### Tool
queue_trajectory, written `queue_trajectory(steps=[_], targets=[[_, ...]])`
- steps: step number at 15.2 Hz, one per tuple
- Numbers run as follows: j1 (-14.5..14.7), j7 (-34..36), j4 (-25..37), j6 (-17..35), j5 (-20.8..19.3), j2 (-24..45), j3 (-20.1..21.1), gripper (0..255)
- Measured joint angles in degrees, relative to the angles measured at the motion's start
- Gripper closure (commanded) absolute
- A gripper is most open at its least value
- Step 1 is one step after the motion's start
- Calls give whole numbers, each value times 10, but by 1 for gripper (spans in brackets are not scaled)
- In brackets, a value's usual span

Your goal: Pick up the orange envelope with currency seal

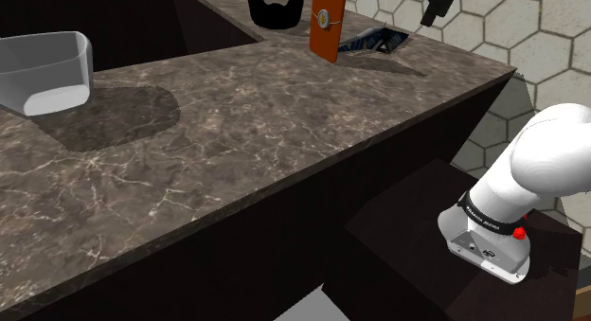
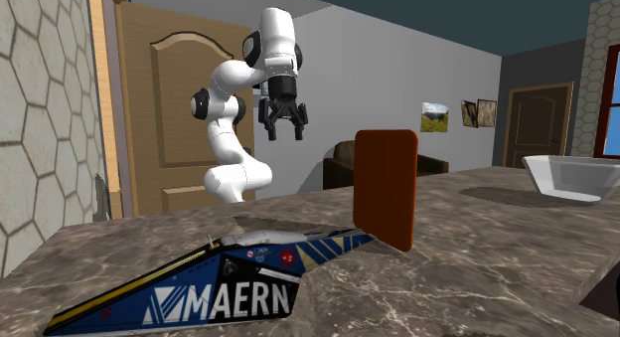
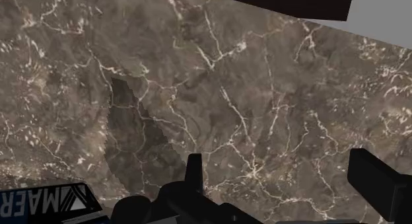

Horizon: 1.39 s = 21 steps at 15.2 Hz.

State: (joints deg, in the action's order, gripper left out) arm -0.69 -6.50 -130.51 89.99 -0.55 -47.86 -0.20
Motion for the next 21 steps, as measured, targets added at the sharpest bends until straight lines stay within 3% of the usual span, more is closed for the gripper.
queue_trajectory(steps=[4,10,16,21], targets=[[-4,16,37,6,5,49,5,0],[-13,65,162,13,17,199,18,0],[-22,107,318,-7,23,353,21,0],[-26,144,509,-61,27,502,20,0]])
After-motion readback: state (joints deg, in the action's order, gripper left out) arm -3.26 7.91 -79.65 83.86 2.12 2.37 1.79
